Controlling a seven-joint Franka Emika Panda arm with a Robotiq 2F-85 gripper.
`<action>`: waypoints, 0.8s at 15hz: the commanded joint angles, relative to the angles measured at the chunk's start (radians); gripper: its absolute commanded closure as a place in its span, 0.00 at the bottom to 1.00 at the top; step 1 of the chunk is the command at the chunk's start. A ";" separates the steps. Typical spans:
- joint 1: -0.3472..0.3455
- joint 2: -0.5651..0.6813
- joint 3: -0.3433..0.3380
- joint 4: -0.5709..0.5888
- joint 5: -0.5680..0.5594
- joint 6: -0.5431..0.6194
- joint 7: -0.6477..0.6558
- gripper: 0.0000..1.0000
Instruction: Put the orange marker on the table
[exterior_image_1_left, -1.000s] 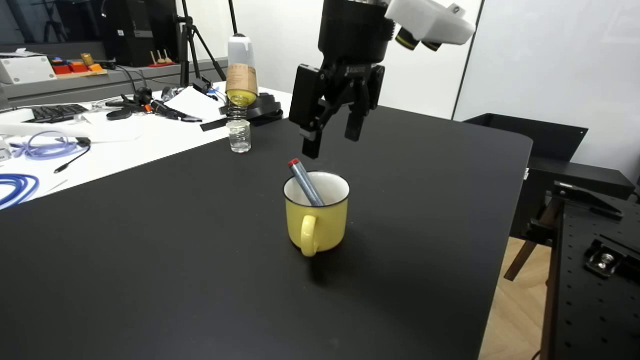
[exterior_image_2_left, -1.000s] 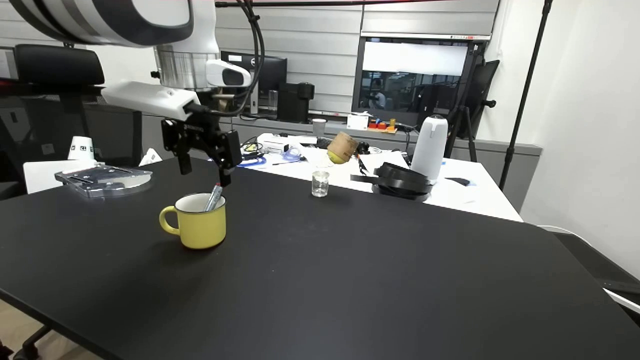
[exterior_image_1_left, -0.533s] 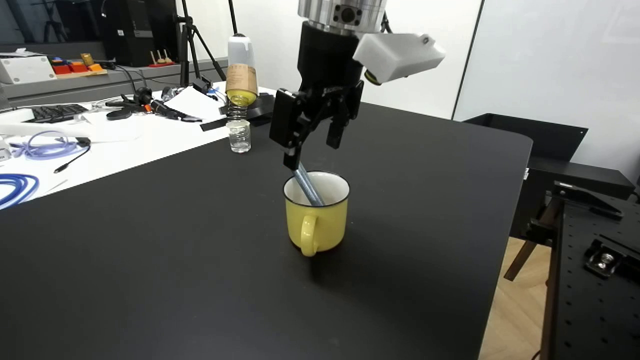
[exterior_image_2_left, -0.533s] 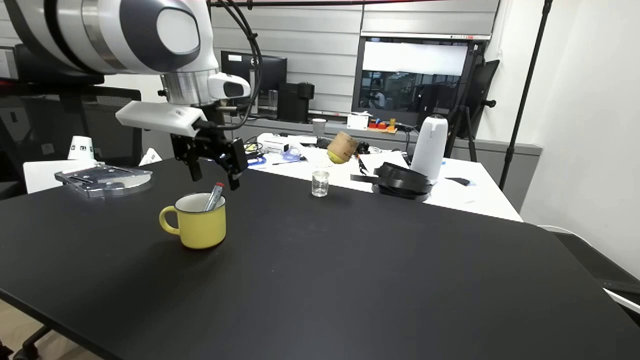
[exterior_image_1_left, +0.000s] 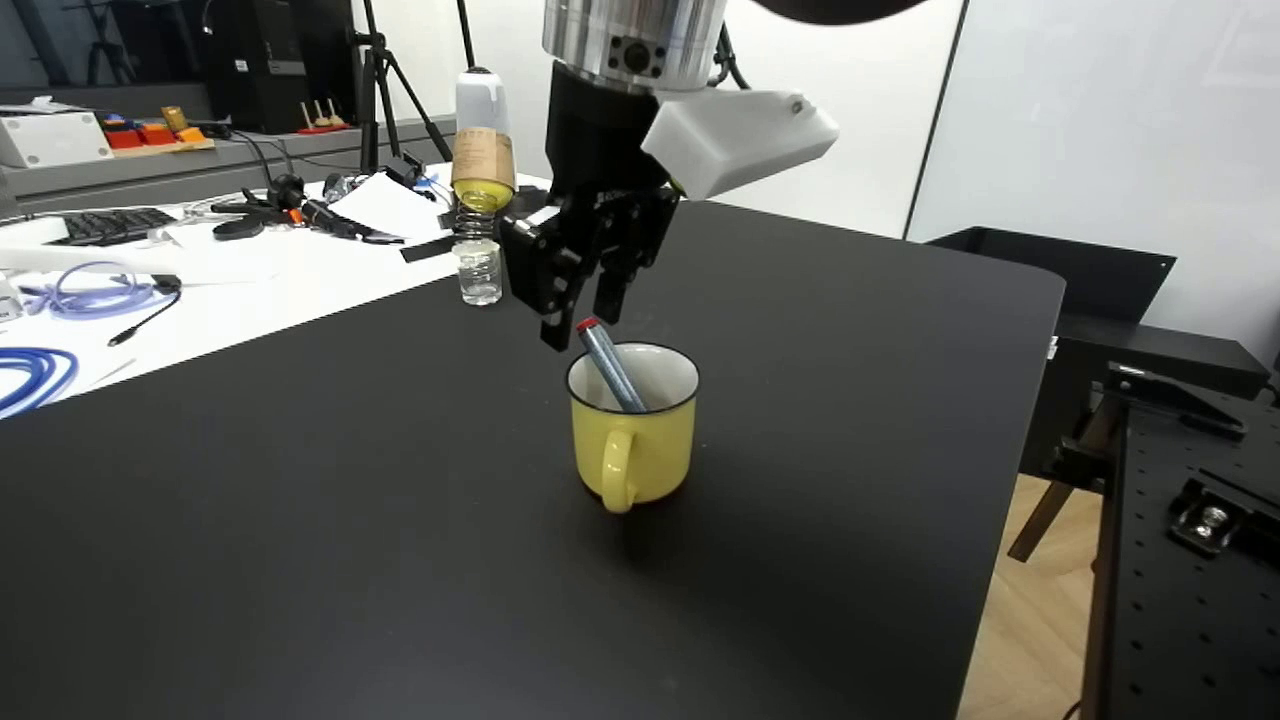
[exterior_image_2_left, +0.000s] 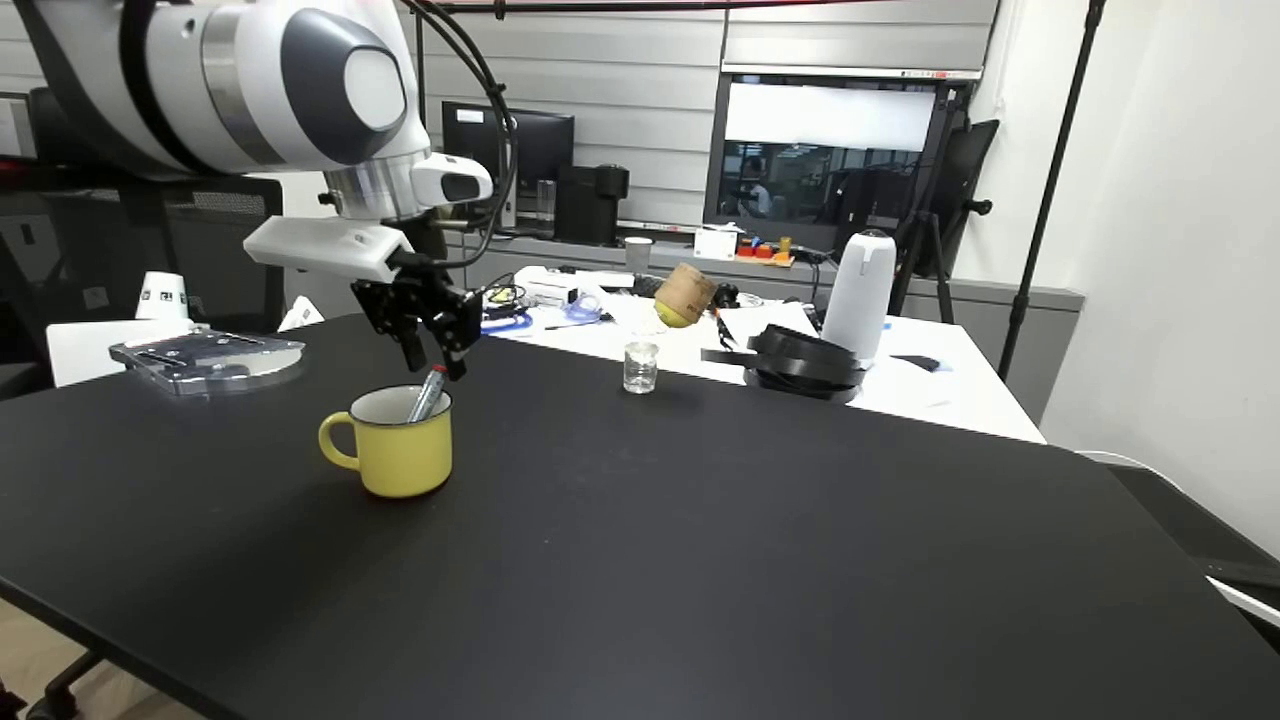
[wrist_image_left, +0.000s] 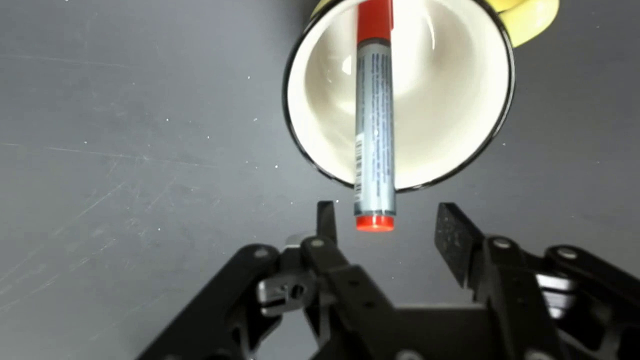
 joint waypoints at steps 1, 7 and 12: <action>0.037 0.031 -0.044 0.034 -0.053 0.017 0.076 0.75; 0.025 -0.001 -0.046 0.023 -0.014 -0.009 0.043 0.95; 0.006 -0.045 -0.050 0.013 0.007 -0.024 0.023 0.95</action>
